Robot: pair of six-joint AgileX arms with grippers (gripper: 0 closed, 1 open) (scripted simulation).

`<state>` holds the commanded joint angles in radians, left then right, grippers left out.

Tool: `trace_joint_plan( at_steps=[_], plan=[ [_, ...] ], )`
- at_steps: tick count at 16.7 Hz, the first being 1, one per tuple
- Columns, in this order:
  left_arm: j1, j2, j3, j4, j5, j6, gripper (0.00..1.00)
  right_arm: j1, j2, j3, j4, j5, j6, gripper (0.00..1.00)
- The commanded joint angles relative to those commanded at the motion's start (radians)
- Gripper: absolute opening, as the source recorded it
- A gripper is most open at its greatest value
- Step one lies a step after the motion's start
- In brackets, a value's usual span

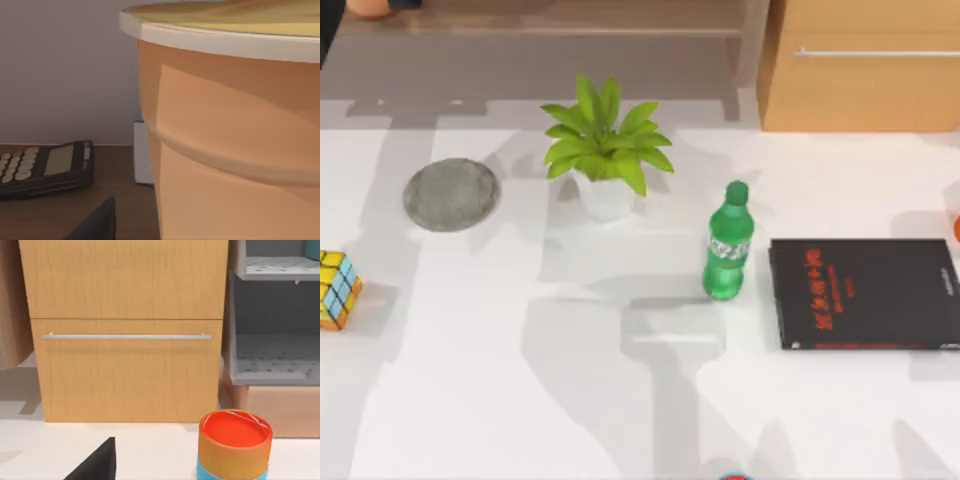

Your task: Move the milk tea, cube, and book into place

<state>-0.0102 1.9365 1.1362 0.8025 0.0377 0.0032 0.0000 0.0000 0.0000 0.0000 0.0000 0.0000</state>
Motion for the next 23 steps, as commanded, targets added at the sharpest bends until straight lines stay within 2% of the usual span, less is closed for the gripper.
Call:
trace_joint_plan(
  at_steps=[4, 9, 22, 23],
  plan=[
    [-0.003, 0.099, 0.153, -0.049, -0.002, -0.001, 1.00, 0.000, 0.000, 0.000, 0.000, 0.000, 0.000, 1.00],
    [-0.004, 0.123, 0.181, -0.060, -0.002, -0.001, 1.00, 0.000, 0.000, 0.000, 0.000, 0.000, 0.000, 1.00],
    [-0.004, 0.123, 0.181, -0.060, -0.002, -0.001, 0.02, 0.000, 0.000, 0.000, 0.000, 0.000, 0.000, 1.00],
    [-0.004, 0.123, 0.181, -0.060, -0.002, -0.001, 0.00, 0.000, 0.000, 0.000, 0.000, 0.000, 0.000, 1.00]
  ],
)
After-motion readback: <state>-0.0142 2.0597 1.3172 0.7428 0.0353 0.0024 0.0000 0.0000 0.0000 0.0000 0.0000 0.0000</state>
